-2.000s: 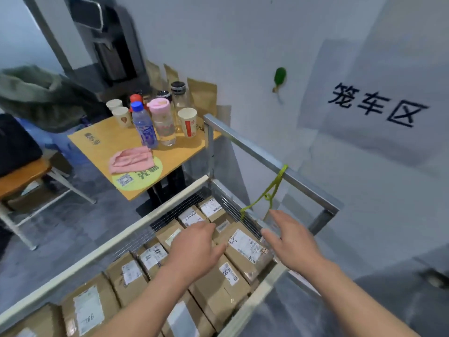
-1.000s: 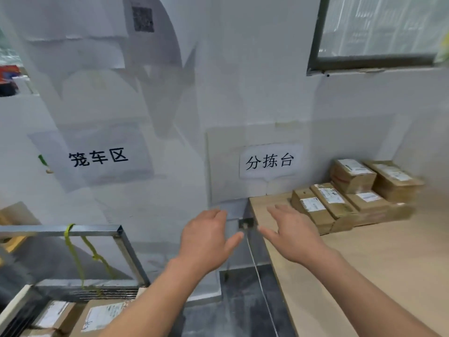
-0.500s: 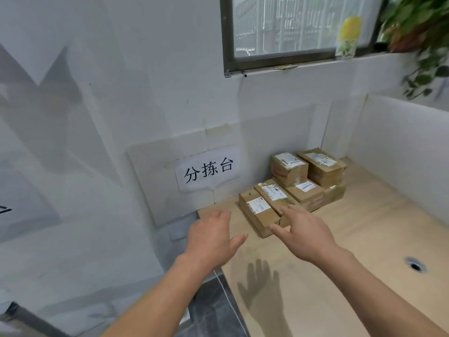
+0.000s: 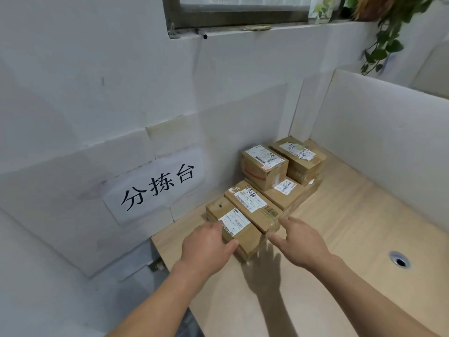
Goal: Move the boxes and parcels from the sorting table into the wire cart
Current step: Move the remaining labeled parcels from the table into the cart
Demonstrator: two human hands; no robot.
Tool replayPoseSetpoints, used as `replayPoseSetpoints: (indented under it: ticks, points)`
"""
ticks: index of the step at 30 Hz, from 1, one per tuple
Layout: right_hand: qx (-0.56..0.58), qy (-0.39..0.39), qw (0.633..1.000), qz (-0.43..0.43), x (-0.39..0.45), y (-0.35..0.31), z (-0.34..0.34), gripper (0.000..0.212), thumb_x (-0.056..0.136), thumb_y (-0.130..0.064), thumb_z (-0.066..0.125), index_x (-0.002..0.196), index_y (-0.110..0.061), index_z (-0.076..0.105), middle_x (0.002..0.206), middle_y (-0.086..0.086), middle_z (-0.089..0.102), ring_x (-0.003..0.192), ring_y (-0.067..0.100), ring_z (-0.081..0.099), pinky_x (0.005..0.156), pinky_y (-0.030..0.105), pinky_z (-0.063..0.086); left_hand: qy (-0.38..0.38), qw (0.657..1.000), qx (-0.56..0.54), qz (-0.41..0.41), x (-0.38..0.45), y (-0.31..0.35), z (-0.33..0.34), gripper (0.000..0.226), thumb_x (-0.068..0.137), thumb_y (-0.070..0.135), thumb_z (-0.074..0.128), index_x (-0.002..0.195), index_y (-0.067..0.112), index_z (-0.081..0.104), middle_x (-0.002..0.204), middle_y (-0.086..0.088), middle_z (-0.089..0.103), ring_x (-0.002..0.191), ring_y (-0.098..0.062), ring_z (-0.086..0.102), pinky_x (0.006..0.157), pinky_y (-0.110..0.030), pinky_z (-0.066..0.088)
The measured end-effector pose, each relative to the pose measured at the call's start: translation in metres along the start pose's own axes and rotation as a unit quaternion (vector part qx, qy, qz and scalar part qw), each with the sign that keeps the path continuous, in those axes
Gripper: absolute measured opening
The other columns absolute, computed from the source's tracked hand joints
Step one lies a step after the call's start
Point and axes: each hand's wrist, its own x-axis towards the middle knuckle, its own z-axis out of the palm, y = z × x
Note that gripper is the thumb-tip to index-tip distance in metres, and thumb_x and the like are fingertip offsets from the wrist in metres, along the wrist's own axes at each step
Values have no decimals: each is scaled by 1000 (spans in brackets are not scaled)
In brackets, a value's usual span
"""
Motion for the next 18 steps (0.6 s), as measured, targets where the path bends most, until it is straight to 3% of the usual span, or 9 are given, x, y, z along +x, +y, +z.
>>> replayPoseSetpoints:
  ticks: [6, 8, 12, 18]
  points:
    - [-2, -23, 999, 40, 58, 1, 17, 57, 92, -57, 55, 142, -29, 51, 138, 7, 55, 135, 26, 46, 103, 39, 45, -54, 998, -8, -11, 59, -17, 26, 51, 92, 63, 49, 129, 27, 55, 119, 2, 65, 104, -21, 63, 82, -37, 55]
    - [-15, -32, 999, 36, 72, 2, 23, 59, 90, -58, 56, 143, -33, 48, 130, 4, 56, 131, 26, 48, 100, 39, 46, -72, 997, -8, -14, 72, -19, 37, 51, 94, 61, 49, 131, 26, 53, 120, 1, 66, 106, -23, 63, 83, -37, 55]
    - [-34, -29, 999, 18, 95, 4, 36, 46, 86, -58, 56, 126, -35, 56, 107, -4, 50, 117, 23, 51, 91, 36, 47, -112, 994, -7, -7, 93, -15, 57, 63, 97, 57, 46, 153, 32, 34, 137, 2, 60, 122, -24, 57, 92, -34, 51]
    - [-47, -49, 998, 4, 114, 8, 55, 50, 86, -65, 52, 125, -35, 55, 120, 0, 52, 118, 25, 48, 94, 39, 47, -157, 987, -6, -10, 112, -20, 74, 62, 99, 55, 45, 156, 35, 30, 139, -1, 58, 124, -24, 55, 95, -35, 50]
